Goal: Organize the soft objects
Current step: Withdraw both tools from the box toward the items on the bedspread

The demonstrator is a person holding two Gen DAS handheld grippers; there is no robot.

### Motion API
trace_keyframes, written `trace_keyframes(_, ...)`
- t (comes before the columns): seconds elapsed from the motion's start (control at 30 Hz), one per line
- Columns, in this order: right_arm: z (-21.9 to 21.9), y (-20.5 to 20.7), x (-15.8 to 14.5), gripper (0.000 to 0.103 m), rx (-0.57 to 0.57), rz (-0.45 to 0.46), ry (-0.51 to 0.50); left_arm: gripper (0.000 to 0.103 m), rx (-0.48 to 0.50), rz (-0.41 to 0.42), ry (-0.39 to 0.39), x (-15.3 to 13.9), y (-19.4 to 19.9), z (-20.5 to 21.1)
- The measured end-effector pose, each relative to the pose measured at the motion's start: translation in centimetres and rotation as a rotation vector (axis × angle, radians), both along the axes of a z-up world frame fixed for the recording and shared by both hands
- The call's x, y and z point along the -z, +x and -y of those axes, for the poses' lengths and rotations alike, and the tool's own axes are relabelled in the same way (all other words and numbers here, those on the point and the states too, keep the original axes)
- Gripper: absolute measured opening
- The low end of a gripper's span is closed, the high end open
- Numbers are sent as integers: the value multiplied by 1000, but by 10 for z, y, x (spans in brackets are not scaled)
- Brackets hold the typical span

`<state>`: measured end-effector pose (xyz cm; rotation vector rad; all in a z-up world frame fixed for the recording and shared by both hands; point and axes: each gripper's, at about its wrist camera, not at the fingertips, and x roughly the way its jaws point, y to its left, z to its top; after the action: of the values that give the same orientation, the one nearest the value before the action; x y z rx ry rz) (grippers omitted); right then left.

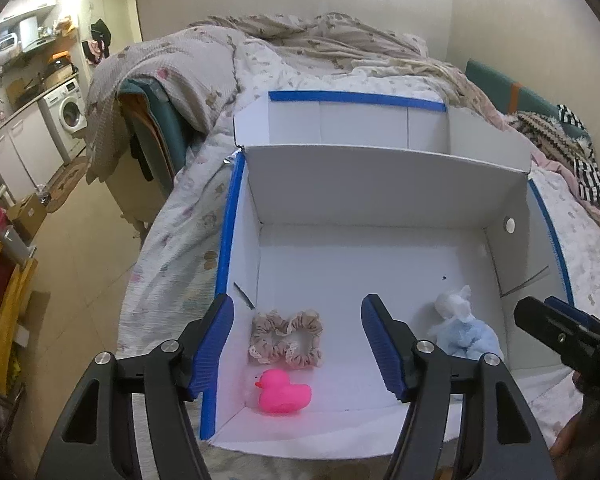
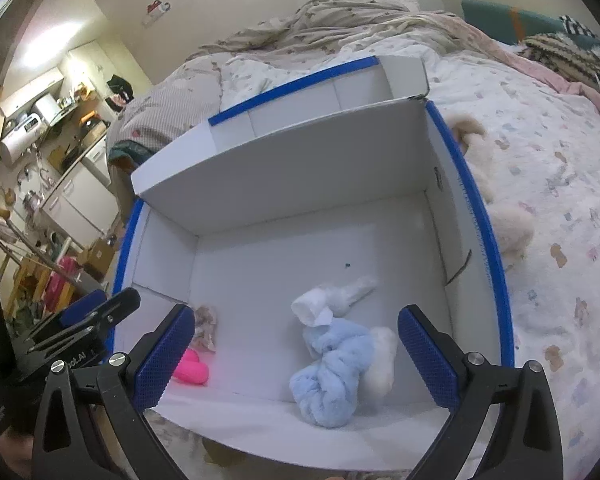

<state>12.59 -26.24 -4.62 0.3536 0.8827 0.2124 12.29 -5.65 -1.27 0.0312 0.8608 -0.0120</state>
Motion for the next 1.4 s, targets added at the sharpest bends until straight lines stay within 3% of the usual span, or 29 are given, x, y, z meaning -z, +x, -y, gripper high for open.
trace_keyframes(0.33, 4, -26, -10, 103, 9, 14, -8, 71, -14, 17, -23, -12, -25, -8)
trace_keyframes(0.73, 3, -56, -21, 103, -25, 48, -74, 71, -30, -17, -26, -4, -61, -19)
trace_keyframes(1.2, 13, -90, -5, 103, -17, -30, -69, 71, -77, -78, -44, 12, -87, -35)
trace_keyframes(1.4, 27, -94, 12, 103, 49, -137, -44, 71, -129, -120, -60, 23, -87, -50)
